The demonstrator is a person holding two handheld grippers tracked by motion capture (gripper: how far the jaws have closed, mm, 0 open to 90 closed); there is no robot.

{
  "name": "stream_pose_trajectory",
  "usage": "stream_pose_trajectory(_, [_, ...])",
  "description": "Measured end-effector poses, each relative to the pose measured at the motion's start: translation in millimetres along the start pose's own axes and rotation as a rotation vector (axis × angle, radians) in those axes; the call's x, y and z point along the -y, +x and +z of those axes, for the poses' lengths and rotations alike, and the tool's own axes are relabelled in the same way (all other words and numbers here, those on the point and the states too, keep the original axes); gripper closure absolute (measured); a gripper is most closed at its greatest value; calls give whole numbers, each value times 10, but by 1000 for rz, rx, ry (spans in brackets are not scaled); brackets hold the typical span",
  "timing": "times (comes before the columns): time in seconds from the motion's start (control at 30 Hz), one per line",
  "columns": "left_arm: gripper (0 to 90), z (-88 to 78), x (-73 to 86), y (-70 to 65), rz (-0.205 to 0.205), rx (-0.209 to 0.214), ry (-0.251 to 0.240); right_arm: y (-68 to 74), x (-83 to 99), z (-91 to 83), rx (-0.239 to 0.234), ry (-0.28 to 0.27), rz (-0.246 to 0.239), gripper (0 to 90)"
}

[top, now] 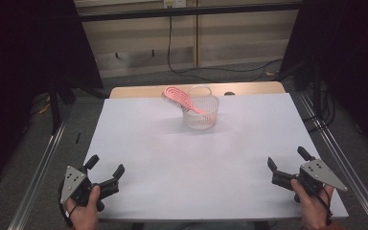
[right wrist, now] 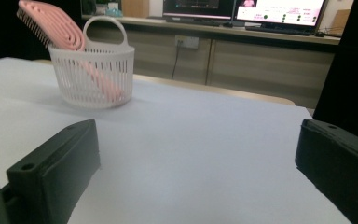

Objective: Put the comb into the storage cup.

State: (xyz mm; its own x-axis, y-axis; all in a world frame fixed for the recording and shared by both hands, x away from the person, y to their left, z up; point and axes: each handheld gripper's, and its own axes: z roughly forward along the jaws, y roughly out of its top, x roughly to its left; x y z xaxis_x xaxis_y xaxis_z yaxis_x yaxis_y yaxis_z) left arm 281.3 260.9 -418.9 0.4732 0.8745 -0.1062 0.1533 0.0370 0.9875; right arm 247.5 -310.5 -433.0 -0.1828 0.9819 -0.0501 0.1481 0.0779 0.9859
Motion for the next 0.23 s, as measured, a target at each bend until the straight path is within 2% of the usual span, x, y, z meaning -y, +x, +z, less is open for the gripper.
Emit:
stream_pose_trajectory(0.13, [26,12,-8,0,3,4,-3,-46,-4,-4,8,-14,25,0])
stream_pose_trajectory(0.23, [26,27,2,-19,15,9,10,-51,-10,15,11,-17,20,0])
